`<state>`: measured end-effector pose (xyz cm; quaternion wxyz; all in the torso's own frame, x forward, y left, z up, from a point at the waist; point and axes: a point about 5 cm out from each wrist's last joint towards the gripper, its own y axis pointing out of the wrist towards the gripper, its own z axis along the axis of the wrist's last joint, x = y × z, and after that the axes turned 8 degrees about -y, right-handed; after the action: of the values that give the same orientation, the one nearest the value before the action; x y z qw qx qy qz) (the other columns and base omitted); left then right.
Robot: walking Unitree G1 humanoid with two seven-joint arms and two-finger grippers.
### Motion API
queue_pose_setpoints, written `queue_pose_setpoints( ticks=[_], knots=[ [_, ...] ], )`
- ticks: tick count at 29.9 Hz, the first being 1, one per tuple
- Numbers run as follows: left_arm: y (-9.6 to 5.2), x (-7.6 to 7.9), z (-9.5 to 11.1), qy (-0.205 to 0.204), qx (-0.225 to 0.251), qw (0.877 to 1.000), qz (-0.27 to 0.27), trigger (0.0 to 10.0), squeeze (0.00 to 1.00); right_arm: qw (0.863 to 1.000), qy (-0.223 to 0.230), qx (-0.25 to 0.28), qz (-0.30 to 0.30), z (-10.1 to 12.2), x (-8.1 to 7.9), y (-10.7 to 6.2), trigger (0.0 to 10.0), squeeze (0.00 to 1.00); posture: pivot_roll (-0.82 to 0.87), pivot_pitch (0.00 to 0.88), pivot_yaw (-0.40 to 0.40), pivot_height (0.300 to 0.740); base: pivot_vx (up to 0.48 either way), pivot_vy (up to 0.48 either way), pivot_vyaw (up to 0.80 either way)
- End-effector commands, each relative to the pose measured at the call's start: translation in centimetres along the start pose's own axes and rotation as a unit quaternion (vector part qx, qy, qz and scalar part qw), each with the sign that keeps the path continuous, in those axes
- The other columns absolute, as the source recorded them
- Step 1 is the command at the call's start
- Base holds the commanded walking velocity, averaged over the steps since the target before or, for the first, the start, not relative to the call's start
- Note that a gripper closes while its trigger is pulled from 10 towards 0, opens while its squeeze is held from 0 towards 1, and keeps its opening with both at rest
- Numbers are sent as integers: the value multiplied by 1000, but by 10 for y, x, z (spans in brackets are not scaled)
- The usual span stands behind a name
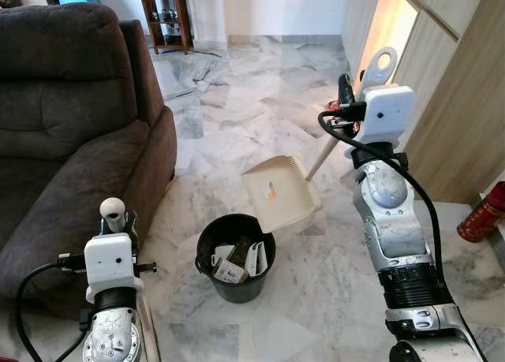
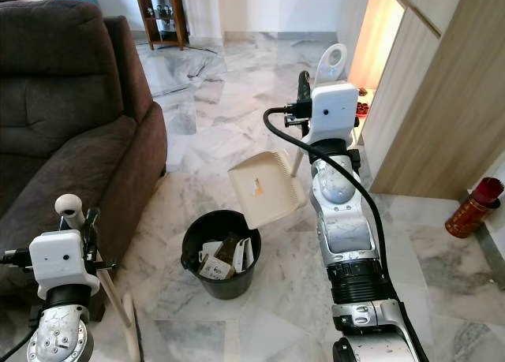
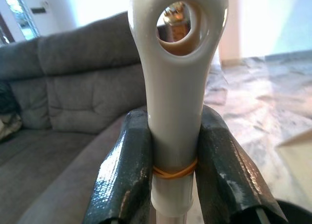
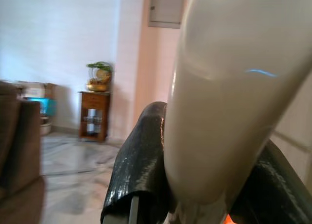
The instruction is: Sweep floor
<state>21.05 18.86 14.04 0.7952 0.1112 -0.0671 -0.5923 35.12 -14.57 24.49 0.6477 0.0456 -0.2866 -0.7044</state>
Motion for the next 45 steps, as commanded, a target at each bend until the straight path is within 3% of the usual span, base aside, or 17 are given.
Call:
queue_pose_setpoints(
  ticks=[1,7,9,19,25,28,30,41,45],
  knots=[
    [4,-5,14,14,37,999,8,10000,0,998,-36,38,-45,15,16,8,10000,0,-110,66,48,740,0,0,0],
    [3,-2,11,11,31,999,2,10000,0,993,-86,33,-78,12,27,7,10000,0,-114,69,48,740,0,0,0],
    [2,-2,11,11,30,1000,2,10000,0,991,-106,39,-69,11,24,6,10000,0,-114,69,48,740,0,0,0],
    [0,-2,9,9,21,1000,-3,10000,0,989,-140,-57,0,-40,1,-16,10000,0,-110,73,46,740,0,0,0],
    [-2,-1,9,8,18,1000,-9,10000,0,986,-114,-114,45,-68,-9,-33,10000,0,-110,74,48,740,0,0,0],
    [-3,0,9,6,17,1000,-13,10000,0,986,-77,-143,43,-80,-9,-39,10000,0,-109,72,48,740,0,0,0],
    [-5,0,8,5,15,1000,-15,10000,0,986,-26,-158,50,-87,-11,-44,10000,0,-108,70,49,740,0,0,0],
    [-7,0,8,6,12,1000,-19,10000,0,983,40,-168,60,-98,-15,-57,10000,0,-104,63,53,740,0,0,0],
    [-7,0,7,6,11,1000,-21,10000,0,982,41,-175,57,-101,-14,-59,10000,0,-107,54,56,740,0,0,0]
  ],
)
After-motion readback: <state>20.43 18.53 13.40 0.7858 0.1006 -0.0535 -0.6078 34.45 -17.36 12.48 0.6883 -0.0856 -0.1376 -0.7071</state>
